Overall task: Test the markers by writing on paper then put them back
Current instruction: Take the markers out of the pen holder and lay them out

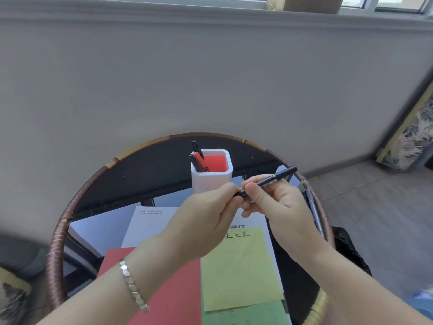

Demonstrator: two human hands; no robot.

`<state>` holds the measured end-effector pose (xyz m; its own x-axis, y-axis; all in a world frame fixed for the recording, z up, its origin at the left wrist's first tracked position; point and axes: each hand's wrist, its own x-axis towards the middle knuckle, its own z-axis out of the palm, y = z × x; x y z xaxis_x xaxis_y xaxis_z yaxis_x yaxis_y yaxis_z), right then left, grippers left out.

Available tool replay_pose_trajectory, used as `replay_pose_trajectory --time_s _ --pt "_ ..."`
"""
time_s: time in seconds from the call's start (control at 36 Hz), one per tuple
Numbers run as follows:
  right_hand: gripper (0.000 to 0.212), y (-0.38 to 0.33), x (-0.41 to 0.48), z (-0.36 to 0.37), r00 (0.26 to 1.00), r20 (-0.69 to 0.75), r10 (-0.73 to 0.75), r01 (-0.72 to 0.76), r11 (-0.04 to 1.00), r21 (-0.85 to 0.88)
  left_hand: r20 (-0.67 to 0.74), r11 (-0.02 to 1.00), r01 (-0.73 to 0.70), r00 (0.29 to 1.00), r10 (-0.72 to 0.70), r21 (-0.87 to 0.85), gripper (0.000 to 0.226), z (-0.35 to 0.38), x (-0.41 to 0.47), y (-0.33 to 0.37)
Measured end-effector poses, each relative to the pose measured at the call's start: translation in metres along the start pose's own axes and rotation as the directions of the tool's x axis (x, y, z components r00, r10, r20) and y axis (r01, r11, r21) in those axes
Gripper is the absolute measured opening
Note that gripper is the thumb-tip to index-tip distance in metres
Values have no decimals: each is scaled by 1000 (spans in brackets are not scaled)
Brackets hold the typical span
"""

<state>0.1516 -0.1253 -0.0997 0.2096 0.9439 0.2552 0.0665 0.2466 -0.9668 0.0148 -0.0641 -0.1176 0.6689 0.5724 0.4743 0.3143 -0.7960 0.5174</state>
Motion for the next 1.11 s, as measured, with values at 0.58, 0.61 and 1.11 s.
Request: replay_pose_trajectory --time_s 0.58,0.61,1.11 --pt "41 60 51 -64 963 -106 248 -231 557 -798 117 808 561 828 -548 -181 17 1 -20 -21" --pt "31 66 50 -64 970 -70 233 -179 490 -853 99 798 568 822 -560 -202 12 1 -20 -21" --pt "27 89 45 -99 964 88 250 17 271 -962 123 880 470 872 -475 65 16 89 32 -1"
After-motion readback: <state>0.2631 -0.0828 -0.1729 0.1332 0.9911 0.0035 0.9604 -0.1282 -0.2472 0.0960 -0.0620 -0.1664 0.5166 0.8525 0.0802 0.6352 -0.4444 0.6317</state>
